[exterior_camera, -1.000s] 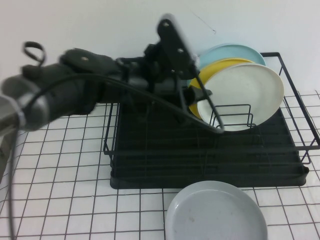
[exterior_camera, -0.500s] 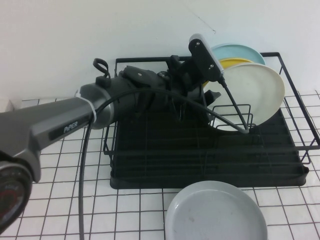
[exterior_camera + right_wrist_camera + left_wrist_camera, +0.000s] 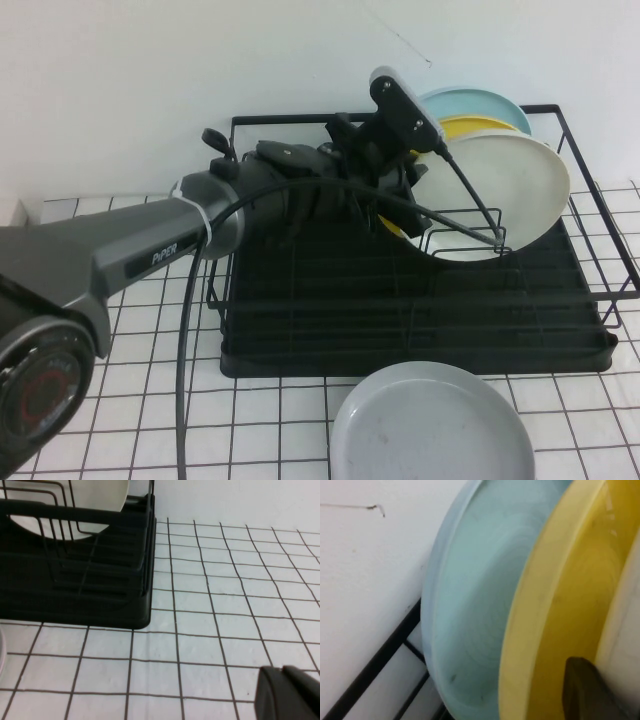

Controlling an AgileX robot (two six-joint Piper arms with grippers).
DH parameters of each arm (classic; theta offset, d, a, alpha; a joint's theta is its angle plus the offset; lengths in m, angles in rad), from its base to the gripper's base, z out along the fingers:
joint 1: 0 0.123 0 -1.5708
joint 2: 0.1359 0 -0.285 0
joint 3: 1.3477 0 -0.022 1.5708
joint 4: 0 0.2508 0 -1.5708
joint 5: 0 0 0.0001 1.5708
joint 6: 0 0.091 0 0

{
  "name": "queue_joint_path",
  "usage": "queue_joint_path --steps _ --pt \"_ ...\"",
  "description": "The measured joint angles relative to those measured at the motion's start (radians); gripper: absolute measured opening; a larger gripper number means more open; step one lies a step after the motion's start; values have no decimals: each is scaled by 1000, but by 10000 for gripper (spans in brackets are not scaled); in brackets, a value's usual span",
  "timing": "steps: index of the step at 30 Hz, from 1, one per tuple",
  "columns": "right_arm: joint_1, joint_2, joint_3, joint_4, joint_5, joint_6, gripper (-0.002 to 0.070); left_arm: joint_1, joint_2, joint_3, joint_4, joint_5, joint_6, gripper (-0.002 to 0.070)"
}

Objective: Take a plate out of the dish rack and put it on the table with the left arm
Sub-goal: Grasp the plate from the shelf, then place the plate from the table

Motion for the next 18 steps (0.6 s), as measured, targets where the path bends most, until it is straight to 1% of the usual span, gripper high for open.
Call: queue_joint_path --steps 3,9,13,15,18 --pt "0 0 0 0 0 0 -3 -4 -18 -1 -38 0 -2 38" --pt "0 0 0 0 0 0 -3 -4 -115 -1 -81 -39 1 30" --pt "0 0 0 0 0 0 -3 -4 -219 -7 -141 -57 1 29" --pt "0 0 0 0 0 0 -3 -4 -269 -7 -170 -61 -24 28" --pt "0 0 0 0 0 0 -3 -4 -349 -5 -189 -61 -110 27"
